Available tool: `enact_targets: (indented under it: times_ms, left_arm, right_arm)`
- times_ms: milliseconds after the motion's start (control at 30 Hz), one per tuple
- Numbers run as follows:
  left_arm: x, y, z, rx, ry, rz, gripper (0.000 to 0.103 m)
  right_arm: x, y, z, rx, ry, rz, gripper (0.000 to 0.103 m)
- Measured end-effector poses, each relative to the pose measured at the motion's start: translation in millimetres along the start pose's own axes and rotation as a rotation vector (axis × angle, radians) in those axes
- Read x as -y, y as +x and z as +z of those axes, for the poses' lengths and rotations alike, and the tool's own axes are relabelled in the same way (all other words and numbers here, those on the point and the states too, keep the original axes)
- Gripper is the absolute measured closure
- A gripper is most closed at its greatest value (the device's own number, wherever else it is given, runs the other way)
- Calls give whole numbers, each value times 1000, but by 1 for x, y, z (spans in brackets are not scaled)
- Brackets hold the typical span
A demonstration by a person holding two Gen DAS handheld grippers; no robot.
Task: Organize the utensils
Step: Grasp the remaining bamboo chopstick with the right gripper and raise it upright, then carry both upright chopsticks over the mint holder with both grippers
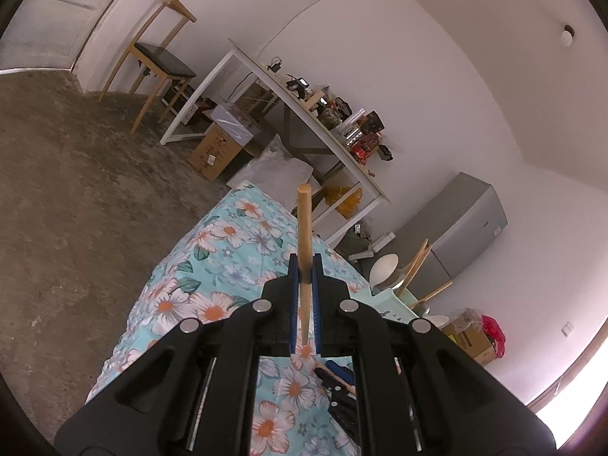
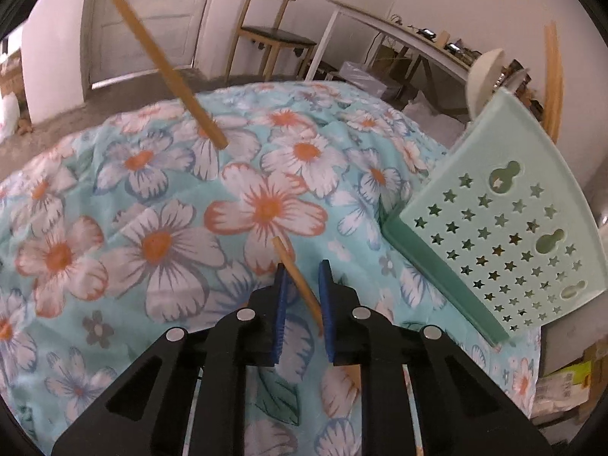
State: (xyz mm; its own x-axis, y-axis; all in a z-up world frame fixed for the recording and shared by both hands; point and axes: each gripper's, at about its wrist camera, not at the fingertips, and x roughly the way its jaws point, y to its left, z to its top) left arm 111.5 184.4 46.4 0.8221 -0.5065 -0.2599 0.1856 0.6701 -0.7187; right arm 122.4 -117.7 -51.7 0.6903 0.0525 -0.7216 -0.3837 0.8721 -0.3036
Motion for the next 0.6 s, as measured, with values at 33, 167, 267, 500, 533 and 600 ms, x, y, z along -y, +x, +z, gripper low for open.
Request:
enact_targets:
  times_ms: [33, 167, 267, 500, 533, 600]
  left_arm:
    - [1, -1, 0, 2, 3, 3, 98]
    - [5, -2, 1, 9, 12, 5, 98]
    - [10, -2, 1, 12, 20, 3, 98]
    - [21, 2, -4, 4, 39, -2, 98]
    - [23, 3, -4, 3, 42, -3, 98]
    - [25, 4, -4, 1, 48, -4, 98]
  right_arm:
    - [4, -2, 1, 12, 21, 2, 89]
    - [27, -28, -1, 74, 124, 3, 97]
    - [45, -48, -3, 119, 208, 11, 97]
    - [89, -103, -11, 260, 371, -3, 97]
    - [94, -111, -12, 283, 391, -4, 97]
    - [104, -125, -14, 325, 431, 7, 97]
